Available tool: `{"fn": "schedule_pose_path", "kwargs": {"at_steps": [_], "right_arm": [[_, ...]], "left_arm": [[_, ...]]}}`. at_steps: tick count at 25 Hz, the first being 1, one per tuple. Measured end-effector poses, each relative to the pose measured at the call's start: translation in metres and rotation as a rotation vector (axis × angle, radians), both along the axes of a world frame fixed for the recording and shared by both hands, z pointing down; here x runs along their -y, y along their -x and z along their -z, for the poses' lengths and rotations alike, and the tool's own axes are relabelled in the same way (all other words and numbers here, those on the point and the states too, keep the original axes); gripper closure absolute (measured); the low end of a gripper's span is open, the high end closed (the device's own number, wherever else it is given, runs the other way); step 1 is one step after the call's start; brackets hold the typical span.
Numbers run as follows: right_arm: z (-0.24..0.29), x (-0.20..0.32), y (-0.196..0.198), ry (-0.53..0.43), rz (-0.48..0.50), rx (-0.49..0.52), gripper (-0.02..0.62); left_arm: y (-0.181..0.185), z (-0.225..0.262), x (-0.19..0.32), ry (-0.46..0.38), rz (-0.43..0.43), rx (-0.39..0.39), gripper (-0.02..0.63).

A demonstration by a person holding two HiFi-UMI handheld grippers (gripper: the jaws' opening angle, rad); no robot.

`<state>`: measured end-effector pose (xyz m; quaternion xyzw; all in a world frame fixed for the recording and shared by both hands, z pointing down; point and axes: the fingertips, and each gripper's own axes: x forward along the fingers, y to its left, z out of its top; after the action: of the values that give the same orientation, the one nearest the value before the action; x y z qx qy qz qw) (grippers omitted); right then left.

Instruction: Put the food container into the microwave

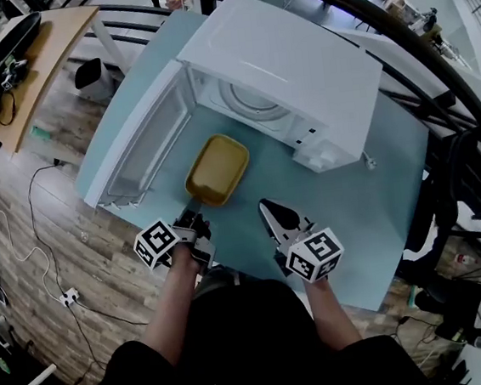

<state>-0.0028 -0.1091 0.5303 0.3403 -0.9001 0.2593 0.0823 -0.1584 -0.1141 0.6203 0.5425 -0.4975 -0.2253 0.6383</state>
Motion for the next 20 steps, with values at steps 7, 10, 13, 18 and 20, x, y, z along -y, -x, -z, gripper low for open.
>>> {"fn": "schedule_pose_path", "kwargs": {"at_steps": [7,10,13,18,20], "right_arm": [[0.003,0.014,-0.018,-0.004,-0.033,0.007,0.588],[0.005,0.020,-0.027,-0.008,-0.046,0.011,0.588],[0.007,0.025,-0.033,-0.009,-0.056,0.014,0.588],[0.009,0.029,-0.038,-0.003,-0.070,0.037,0.588],[0.008,0.030,-0.041,-0.001,-0.074,0.037,0.588]], "left_arm": [[-0.016,0.011,0.024,-0.018,-0.027,0.004,0.578],[-0.022,0.014,0.034,-0.020,-0.032,0.008,0.578],[-0.027,0.017,0.041,-0.024,-0.038,0.011,0.578],[-0.033,0.019,0.052,-0.030,-0.043,0.012,0.578],[-0.036,0.019,0.056,-0.031,-0.047,0.013,0.578]]}}
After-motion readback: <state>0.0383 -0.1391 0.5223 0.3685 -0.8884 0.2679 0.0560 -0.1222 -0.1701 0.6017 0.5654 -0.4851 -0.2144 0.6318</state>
